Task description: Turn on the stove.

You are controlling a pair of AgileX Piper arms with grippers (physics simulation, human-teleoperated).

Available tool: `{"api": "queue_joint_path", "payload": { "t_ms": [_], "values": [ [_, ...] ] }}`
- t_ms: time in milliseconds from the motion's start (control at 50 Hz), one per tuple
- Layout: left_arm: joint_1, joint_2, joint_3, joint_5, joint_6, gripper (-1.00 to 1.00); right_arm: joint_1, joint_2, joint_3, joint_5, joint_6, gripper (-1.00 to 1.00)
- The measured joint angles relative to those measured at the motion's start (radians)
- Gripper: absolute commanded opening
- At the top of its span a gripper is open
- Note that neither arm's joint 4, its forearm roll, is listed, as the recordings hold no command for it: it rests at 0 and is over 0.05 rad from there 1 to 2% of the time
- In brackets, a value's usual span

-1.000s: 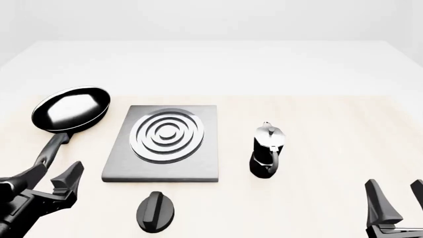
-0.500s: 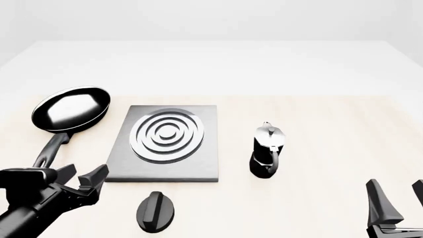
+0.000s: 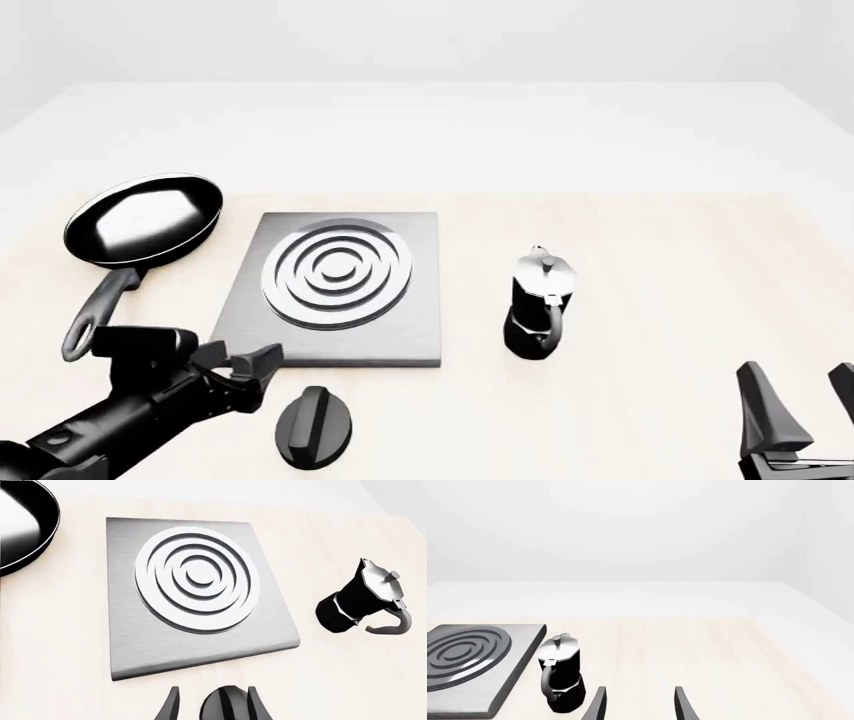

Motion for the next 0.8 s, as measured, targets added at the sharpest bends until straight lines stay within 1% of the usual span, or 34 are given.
{"api": "queue_joint_path", "payload": {
  "t_ms": [440, 800],
  "values": [
    [-0.071, 0.224, -0.011, -0.115, -0.055, 1.00, 0.004, -0.003, 0.001, -0.002, 0.020, 1.00],
    [-0.110, 0.337, -0.015, -0.176, -0.095, 1.00, 0.006, -0.009, 0.000, -0.006, 0.039, 1.00]
  ]
}}
